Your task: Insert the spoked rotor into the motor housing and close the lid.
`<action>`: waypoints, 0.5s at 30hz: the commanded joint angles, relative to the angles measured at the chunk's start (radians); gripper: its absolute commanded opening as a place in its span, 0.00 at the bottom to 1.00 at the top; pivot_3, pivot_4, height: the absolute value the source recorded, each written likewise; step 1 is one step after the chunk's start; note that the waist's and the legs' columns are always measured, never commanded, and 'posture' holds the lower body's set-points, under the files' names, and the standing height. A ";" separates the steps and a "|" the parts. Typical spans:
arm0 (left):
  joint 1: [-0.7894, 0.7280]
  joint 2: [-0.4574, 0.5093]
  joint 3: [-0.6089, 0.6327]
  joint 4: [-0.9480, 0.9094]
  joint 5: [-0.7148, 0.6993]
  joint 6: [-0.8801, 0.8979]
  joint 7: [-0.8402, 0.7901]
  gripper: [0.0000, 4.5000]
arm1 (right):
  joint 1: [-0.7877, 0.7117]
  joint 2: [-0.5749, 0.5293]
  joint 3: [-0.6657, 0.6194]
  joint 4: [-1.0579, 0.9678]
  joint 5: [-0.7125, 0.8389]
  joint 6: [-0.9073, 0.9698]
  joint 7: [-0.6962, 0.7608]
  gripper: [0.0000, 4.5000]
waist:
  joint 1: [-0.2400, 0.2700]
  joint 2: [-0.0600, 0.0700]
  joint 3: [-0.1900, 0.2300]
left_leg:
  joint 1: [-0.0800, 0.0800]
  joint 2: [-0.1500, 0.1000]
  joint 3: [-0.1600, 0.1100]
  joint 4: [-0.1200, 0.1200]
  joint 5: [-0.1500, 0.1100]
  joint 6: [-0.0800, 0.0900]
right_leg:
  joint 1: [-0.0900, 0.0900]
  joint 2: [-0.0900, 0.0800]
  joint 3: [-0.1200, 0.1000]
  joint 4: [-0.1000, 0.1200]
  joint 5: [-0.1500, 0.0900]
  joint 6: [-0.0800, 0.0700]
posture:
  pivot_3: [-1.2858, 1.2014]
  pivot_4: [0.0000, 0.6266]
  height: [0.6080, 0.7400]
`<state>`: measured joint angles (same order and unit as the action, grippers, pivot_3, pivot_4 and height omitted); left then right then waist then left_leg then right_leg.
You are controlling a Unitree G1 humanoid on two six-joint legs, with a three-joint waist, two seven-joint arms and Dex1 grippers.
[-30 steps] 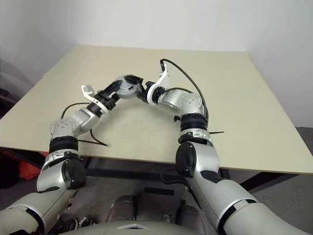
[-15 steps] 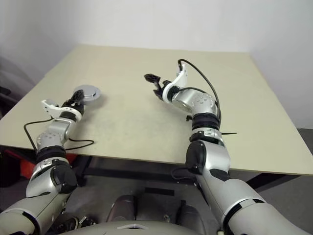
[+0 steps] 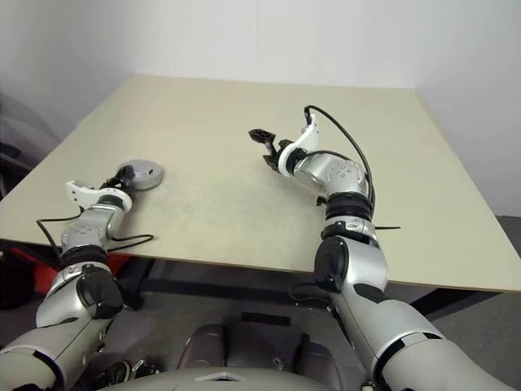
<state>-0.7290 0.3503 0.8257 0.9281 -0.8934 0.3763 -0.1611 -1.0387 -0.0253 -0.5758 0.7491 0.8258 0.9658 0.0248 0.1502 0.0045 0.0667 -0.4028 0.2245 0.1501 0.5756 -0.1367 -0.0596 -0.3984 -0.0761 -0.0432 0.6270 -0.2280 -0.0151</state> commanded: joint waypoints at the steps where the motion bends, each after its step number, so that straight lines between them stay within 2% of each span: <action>1: -0.026 0.042 0.003 -0.007 0.012 -0.028 0.009 0.51 | -0.007 0.003 0.007 -0.042 0.011 -0.004 0.005 0.99 | -0.002 0.000 0.000 | 0.000 0.000 0.000 0.000 0.000 0.000 | 0.000 0.000 0.000 0.000 0.000 0.000 | 0.52 0.00 1.00; 5: -0.009 0.057 -0.012 -0.017 0.018 0.009 0.007 0.75 | -0.014 0.003 0.009 -0.033 0.008 -0.007 0.006 1.00 | -0.002 0.000 0.000 | 0.001 0.001 0.000 0.000 0.001 -0.002 | 0.000 0.000 0.000 0.001 0.000 -0.001 | 0.52 0.00 1.00; 8: 0.023 0.083 -0.015 -0.051 0.019 0.072 0.030 0.98 | -0.022 0.004 0.014 -0.023 0.004 -0.006 0.007 1.00 | -0.002 0.000 0.000 | 0.001 0.000 0.000 0.000 0.002 -0.003 | 0.000 0.000 0.000 0.002 0.000 -0.001 | 0.52 0.00 1.00; 15: 0.131 0.182 0.018 -0.145 0.018 0.139 0.085 0.99 | -0.038 -0.006 0.031 0.026 -0.017 -0.010 0.023 1.00 | -0.032 0.000 0.000 | 0.007 0.000 0.001 0.000 0.002 -0.003 | -0.001 0.000 0.003 0.008 -0.001 -0.002 | 0.52 0.00 1.00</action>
<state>-0.6201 0.4807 0.8079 0.8274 -0.8818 0.5222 -0.1062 -1.0400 -0.0196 -0.5530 0.7757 0.8093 0.9636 0.0312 0.1178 0.0043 0.0666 -0.3946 0.2250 0.1518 0.5754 -0.1347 -0.0631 -0.3991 -0.0755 -0.0391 0.6364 -0.2290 -0.0176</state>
